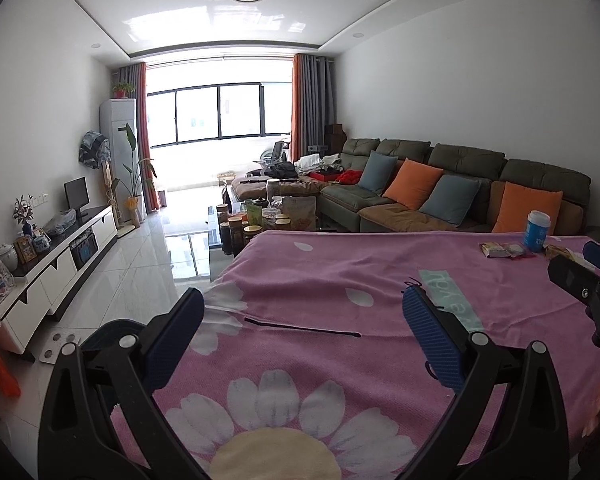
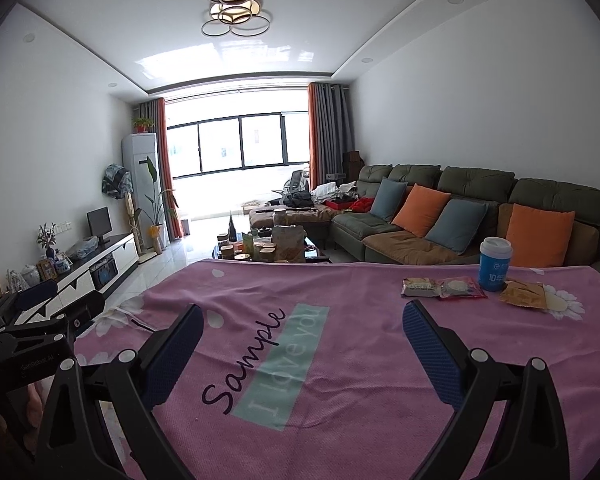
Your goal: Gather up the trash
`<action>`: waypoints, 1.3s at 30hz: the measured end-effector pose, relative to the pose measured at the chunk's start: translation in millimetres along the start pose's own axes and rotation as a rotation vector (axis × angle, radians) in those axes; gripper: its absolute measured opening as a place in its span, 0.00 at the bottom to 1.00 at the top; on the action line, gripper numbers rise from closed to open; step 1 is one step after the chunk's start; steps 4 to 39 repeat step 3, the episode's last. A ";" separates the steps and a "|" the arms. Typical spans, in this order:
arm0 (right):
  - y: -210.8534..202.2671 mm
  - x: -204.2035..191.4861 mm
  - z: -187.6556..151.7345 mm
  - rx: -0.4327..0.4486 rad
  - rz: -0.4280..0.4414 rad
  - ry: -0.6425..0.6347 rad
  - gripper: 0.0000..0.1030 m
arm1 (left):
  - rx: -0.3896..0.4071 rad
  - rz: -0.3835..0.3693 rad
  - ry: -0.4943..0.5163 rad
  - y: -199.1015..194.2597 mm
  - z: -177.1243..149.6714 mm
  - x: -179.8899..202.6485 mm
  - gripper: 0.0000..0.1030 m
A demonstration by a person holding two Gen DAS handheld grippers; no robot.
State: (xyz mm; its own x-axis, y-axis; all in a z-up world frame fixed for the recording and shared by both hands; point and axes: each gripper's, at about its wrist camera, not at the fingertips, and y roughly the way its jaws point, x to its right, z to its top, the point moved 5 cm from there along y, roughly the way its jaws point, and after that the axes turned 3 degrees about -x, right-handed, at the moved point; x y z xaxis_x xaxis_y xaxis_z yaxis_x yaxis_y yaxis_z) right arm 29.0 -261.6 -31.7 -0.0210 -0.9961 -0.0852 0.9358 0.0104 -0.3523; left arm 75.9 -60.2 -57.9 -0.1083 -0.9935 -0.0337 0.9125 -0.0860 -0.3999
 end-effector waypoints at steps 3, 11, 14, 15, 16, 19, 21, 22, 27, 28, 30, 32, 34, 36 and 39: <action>18.1 30.2 -3.7 -0.110 -0.035 0.023 0.94 | -0.156 -0.036 0.007 40.7 1.1 2.7 0.95; 18.1 30.2 -3.7 -0.110 -0.035 0.023 0.94 | -0.156 -0.036 0.007 40.7 1.1 2.7 0.95; 18.1 30.2 -3.7 -0.110 -0.035 0.023 0.94 | -0.156 -0.036 0.007 40.7 1.1 2.7 0.95; 18.1 30.2 -3.7 -0.110 -0.035 0.023 0.94 | -0.156 -0.036 0.007 40.7 1.1 2.7 0.95; 18.1 30.2 -3.7 -0.110 -0.035 0.023 0.94 | -0.156 -0.036 0.007 40.7 1.1 2.7 0.95; 18.1 30.2 -3.7 -0.110 -0.035 0.023 0.94 | -0.156 -0.036 0.007 40.7 1.1 2.7 0.95; 18.1 30.2 -3.7 -0.110 -0.035 0.023 0.94 | -0.156 -0.036 0.007 40.7 1.1 2.7 0.95; 18.1 30.2 -3.7 -0.110 -0.035 0.023 0.94 | -0.156 -0.036 0.007 40.7 1.1 2.7 0.95; 18.1 30.2 -3.7 -0.110 -0.035 0.023 0.94 | -0.156 -0.036 0.007 40.7 1.1 2.7 0.95; 18.1 30.2 -3.7 -0.110 -0.035 0.023 0.94 | -0.156 -0.036 0.007 40.7 1.1 2.7 0.95; 18.1 30.2 -3.7 -0.110 -0.035 0.023 0.94 | -0.156 -0.036 0.007 40.7 1.1 2.7 0.95; 18.1 30.2 -3.7 -0.110 -0.035 0.023 0.94 | -0.156 -0.036 0.007 40.7 1.1 2.7 0.95; 18.1 30.2 -3.7 -0.110 -0.035 0.023 0.94 | -0.156 -0.036 0.007 40.7 1.1 2.7 0.95; 18.1 30.2 -3.7 -0.110 -0.035 0.023 0.94 | -0.156 -0.036 0.007 40.7 1.1 2.7 0.95; 18.1 30.2 -3.7 -0.110 -0.035 0.023 0.94 | -0.156 -0.036 0.007 40.7 1.1 2.7 0.95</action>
